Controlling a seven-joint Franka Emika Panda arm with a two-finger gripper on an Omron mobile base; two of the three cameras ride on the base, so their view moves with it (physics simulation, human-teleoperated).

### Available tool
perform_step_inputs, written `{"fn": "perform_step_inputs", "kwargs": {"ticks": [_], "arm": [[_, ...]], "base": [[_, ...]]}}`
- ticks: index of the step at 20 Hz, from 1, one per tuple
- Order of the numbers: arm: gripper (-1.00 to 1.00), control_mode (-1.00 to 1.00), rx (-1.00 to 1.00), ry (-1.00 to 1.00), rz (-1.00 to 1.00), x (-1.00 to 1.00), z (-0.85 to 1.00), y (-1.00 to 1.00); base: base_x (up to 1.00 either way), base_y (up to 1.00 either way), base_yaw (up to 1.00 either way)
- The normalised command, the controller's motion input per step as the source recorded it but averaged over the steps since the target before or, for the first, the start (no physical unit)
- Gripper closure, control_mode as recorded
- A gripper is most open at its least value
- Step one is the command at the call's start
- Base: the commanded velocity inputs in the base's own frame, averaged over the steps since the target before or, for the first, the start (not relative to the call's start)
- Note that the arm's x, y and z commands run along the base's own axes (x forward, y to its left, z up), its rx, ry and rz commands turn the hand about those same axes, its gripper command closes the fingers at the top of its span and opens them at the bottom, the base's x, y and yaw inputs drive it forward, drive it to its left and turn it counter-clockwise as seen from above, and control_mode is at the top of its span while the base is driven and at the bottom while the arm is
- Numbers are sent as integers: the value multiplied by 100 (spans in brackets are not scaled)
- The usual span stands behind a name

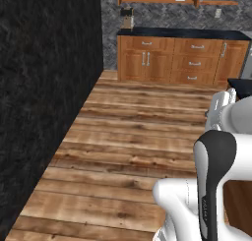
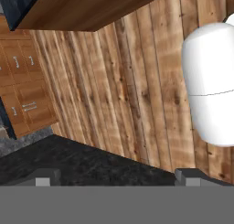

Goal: Retrieve the tupperware and aluminum foil from the cabinet and place them on the dining counter near the plate with eggplant and carrot to prepare for storing leftovers.

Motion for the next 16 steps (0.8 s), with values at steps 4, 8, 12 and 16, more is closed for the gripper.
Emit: {"fn": "perform_step_inputs", "kwargs": {"ticks": [4, 8, 12, 16], "arm": [[-100, 100, 0, 0, 0, 0, 0, 0], [-100, 100, 0, 0, 0, 0, 0, 0], [-100, 100, 0, 0, 0, 0, 0, 0], [-100, 100, 0, 0, 0, 0, 0, 0]], "base": [[100, -35, -37], [100, -26, -38], [100, -5, -31], [100, 0, -16]]}}
